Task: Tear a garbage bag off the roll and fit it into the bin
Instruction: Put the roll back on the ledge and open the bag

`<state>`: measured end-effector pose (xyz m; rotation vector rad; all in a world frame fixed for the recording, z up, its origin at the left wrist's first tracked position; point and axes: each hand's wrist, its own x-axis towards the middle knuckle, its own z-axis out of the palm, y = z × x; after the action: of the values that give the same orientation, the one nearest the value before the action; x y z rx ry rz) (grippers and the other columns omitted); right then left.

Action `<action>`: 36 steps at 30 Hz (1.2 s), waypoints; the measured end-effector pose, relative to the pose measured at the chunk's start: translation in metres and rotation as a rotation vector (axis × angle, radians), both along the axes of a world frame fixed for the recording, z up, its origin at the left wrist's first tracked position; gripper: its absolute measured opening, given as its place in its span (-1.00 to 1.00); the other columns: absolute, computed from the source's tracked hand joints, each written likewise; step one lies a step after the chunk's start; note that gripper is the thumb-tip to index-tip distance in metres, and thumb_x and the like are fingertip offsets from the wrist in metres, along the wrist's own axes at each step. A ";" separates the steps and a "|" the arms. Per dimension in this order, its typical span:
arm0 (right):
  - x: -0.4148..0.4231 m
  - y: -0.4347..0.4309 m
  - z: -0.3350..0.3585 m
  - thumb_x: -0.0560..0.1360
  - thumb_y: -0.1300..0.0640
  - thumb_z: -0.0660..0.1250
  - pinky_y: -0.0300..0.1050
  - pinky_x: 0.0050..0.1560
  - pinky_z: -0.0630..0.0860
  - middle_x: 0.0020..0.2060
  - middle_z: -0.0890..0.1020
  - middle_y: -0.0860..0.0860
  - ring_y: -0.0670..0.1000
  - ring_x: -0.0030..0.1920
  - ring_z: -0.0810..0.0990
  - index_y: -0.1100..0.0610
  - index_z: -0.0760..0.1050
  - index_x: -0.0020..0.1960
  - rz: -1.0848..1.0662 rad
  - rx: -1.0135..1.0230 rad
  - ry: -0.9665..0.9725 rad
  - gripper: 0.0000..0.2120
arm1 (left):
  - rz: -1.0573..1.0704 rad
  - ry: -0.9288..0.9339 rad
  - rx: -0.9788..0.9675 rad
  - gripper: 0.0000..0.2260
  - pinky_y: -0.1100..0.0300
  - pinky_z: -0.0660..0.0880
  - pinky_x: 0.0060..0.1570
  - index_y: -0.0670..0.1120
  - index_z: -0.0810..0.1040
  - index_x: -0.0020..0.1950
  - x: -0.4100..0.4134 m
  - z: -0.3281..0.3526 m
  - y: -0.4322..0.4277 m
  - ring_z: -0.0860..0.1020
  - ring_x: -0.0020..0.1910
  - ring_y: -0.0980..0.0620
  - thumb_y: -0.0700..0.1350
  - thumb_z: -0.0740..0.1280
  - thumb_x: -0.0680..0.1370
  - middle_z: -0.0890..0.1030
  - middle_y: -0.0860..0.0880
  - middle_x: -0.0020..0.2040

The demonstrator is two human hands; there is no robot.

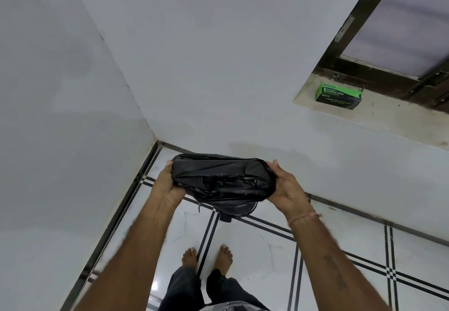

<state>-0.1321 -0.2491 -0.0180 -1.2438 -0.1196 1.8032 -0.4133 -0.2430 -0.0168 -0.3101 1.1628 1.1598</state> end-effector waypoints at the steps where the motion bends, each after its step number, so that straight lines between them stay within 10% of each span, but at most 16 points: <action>1: -0.003 0.003 0.003 0.65 0.00 0.33 0.15 0.08 0.65 0.03 0.73 0.18 0.18 0.04 0.71 0.22 0.59 0.20 -0.010 0.009 0.006 -0.70 | 0.011 0.013 -0.021 -0.72 -0.05 0.64 -0.16 -0.19 0.58 0.08 -0.002 -0.004 0.000 0.62 -0.03 -0.11 -0.03 0.18 0.73 0.65 -0.20 0.04; 7: -0.015 0.027 0.021 0.69 -0.15 0.23 0.06 0.03 0.68 -0.03 0.75 0.11 0.09 -0.09 0.77 0.18 0.63 0.13 -0.021 0.107 -0.057 -0.59 | -0.022 0.153 0.034 -0.80 0.07 0.61 -0.22 -0.16 0.53 0.09 -0.027 -0.009 0.008 0.60 -0.11 -0.02 -0.13 0.15 0.74 0.60 -0.12 -0.03; 14: -0.084 0.082 0.075 0.67 -0.26 0.21 -0.15 0.22 0.58 0.16 0.76 0.03 -0.03 0.19 0.72 0.14 0.69 0.20 0.359 0.338 -0.475 -0.48 | -0.262 0.420 0.422 -0.70 0.31 0.62 -0.15 -0.11 0.60 0.27 -0.029 0.076 0.074 0.66 0.03 0.08 0.02 0.18 0.72 0.63 -0.08 0.25; 21: -0.121 0.088 0.077 0.33 -0.64 0.23 -0.09 0.37 0.53 0.19 0.75 -0.02 -0.06 0.24 0.70 -0.02 0.72 0.19 0.473 0.386 -0.705 -0.19 | -0.323 0.475 0.411 -0.46 0.07 0.60 0.04 0.03 0.64 0.27 -0.071 0.076 0.093 0.66 0.23 -0.04 0.34 0.06 0.64 0.71 0.01 0.16; 25: -0.144 0.102 0.089 0.75 -0.17 0.05 -0.18 0.43 0.47 0.34 0.65 -0.14 -0.07 0.44 0.56 -0.18 0.54 0.40 0.131 0.735 -0.806 -0.62 | -0.406 0.480 0.467 -0.27 -0.01 0.66 -0.01 0.18 0.61 0.31 -0.081 0.075 0.098 0.68 0.19 0.04 0.54 -0.09 0.49 0.71 0.11 0.22; 29: -0.149 0.056 -0.010 0.46 -0.60 0.17 0.03 0.45 0.49 0.25 0.71 -0.05 0.06 0.35 0.64 -0.01 0.67 0.31 0.495 0.295 -0.809 -0.21 | -0.451 0.364 0.272 -0.17 0.01 0.58 0.14 -0.01 0.60 0.37 -0.080 0.021 0.064 0.58 0.34 -0.17 0.49 -0.17 0.55 0.69 -0.07 0.24; 36: -0.137 0.033 -0.008 0.49 -0.59 0.09 0.03 0.32 0.59 0.30 0.70 0.10 0.13 0.35 0.66 0.03 0.60 0.42 0.355 0.142 -0.580 -0.14 | -0.455 0.298 0.213 -0.13 -0.01 0.59 0.06 -0.05 0.45 0.51 -0.109 0.000 0.048 0.62 0.21 -0.13 0.51 -0.17 0.53 0.60 -0.11 0.38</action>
<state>-0.2691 -0.2160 -0.0261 -1.6847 -0.8241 1.6282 -0.5226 -0.1949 -0.0165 0.2900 1.2703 0.9304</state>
